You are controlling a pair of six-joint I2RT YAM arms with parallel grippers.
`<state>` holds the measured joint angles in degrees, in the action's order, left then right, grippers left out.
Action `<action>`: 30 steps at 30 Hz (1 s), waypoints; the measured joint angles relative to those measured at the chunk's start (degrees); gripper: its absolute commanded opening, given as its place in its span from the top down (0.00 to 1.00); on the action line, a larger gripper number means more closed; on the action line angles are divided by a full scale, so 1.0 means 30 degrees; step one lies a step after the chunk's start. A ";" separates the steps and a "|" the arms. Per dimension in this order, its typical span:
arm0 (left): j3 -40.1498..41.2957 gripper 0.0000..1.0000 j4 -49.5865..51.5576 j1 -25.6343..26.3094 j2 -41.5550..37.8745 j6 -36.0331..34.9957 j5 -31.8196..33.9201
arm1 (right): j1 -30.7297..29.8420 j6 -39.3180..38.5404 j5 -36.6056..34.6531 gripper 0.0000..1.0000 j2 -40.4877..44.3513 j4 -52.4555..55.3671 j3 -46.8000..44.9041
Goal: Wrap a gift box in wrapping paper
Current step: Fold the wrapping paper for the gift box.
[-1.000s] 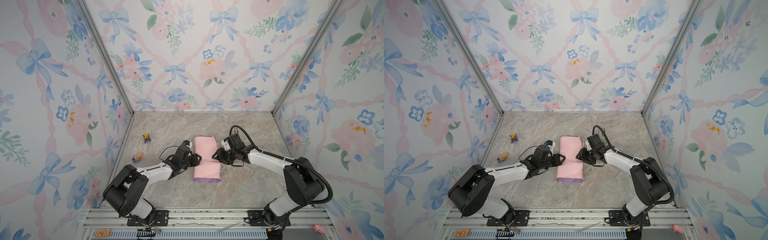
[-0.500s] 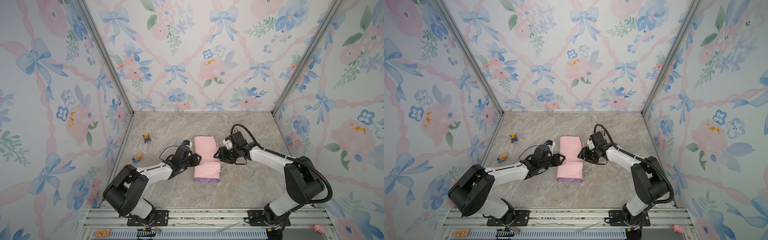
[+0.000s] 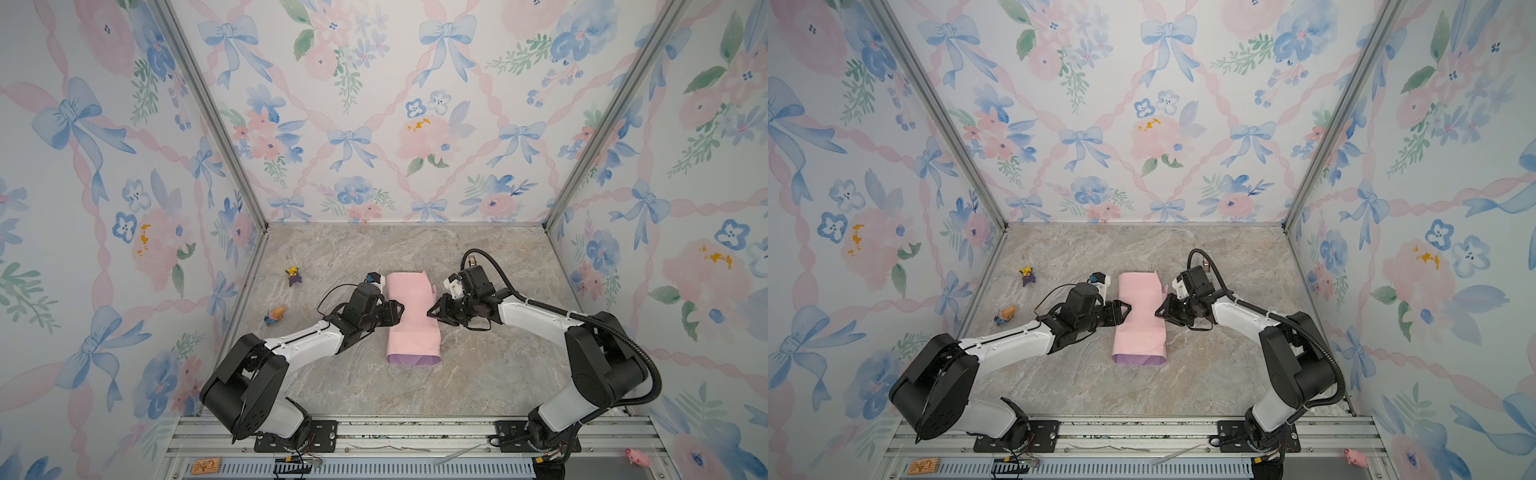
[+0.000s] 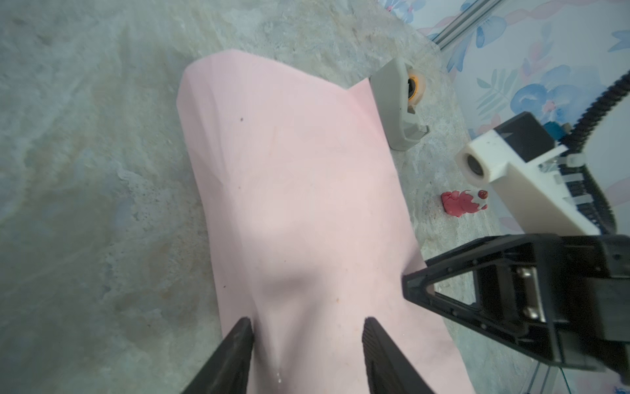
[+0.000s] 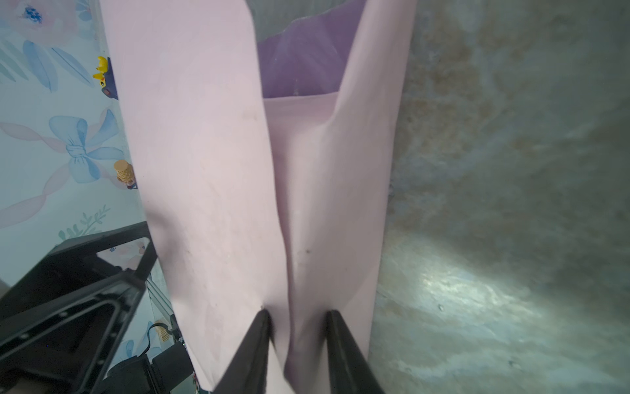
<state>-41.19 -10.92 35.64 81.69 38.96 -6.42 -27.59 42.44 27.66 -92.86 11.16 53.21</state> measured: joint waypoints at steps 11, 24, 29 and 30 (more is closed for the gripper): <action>-0.1763 0.74 -0.0291 0.0481 0.0007 -0.2178 -0.1158 | -0.0102 0.0335 -0.0175 0.71 0.0029 -0.0437 -0.0051; -0.0838 0.77 -0.0036 0.1078 0.2186 -0.3330 -0.1872 | 0.0182 -0.0831 -0.1253 0.25 0.0750 0.3009 0.1049; -0.0809 0.77 -0.0080 0.1158 0.2186 -0.3810 -0.1880 | 0.0306 -0.2047 -0.1355 0.24 0.0386 0.4743 0.3402; -0.0809 0.77 -0.0080 0.1158 0.2186 -0.3869 -0.1872 | 0.0306 -0.2273 -0.1355 0.24 0.0117 0.4881 0.3818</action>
<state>-43.62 -11.16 39.11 88.25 27.35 -12.03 -26.68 35.62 23.59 -92.51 25.80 64.66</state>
